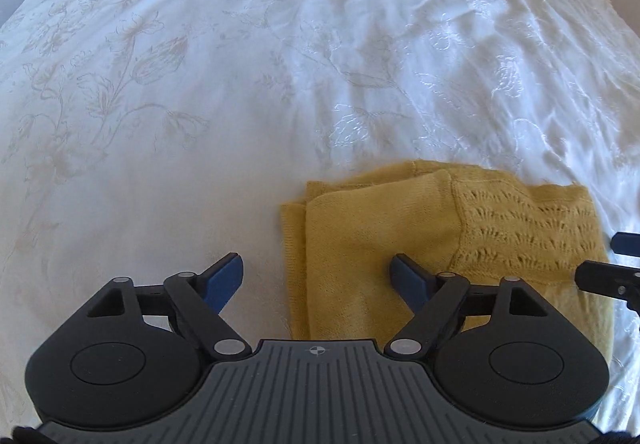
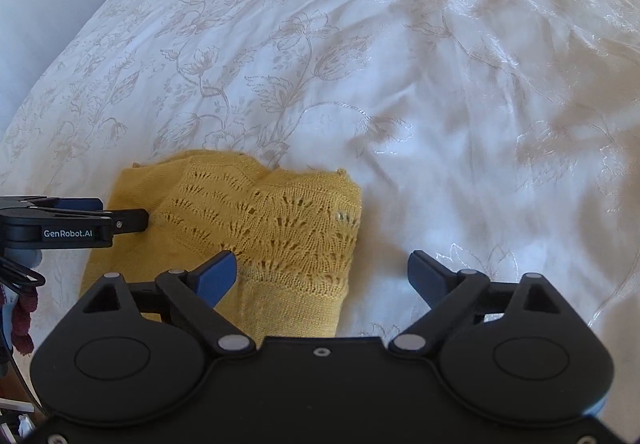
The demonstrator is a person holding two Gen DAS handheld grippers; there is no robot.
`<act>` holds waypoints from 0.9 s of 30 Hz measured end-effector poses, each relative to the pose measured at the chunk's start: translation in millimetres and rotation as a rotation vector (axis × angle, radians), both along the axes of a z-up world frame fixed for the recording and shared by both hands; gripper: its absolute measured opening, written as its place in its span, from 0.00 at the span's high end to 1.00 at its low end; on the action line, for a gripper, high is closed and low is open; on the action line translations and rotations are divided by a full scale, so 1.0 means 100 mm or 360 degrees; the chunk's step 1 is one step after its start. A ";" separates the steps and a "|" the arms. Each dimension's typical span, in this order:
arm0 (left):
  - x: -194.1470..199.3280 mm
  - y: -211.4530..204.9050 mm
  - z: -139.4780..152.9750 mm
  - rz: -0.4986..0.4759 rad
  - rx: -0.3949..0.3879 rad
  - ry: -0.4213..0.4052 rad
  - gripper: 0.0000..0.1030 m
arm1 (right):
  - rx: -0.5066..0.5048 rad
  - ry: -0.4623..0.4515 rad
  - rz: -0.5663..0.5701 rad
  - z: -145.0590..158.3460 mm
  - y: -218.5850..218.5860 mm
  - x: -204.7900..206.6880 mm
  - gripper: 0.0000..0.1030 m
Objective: Fold small clothes
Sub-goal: 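Withdraw both open grippers from the folded sweater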
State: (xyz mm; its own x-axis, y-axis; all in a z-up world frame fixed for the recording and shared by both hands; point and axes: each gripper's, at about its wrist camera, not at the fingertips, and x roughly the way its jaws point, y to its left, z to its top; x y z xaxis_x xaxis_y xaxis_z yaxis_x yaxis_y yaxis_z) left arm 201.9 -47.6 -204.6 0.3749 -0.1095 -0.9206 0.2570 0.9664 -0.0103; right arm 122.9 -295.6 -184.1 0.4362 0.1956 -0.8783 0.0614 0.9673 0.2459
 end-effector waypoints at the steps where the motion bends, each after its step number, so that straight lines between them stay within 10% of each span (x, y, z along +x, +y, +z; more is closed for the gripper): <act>1: 0.03 0.03 -0.02 0.0010 0.0000 0.0009 0.13 | -0.0008 0.0020 -0.0003 -0.04 -0.01 0.04 0.09; 19: 0.17 0.60 0.14 0.0375 -0.0189 -0.0005 0.01 | 0.0086 -0.0023 -0.0243 0.01 -0.35 0.01 0.00; 27: -0.21 0.59 0.64 0.0248 -0.0237 -0.0168 0.01 | 0.0047 -0.0200 -0.0226 0.44 -0.33 -0.34 0.00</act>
State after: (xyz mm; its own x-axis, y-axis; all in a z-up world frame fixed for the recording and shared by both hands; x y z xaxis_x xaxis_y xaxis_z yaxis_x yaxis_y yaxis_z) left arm 180.8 11.5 -140.2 0.4912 -0.1742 -0.8534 0.1119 0.9843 -0.1365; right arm 88.9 -328.6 -139.8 0.5672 0.1491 -0.8100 0.1639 0.9434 0.2884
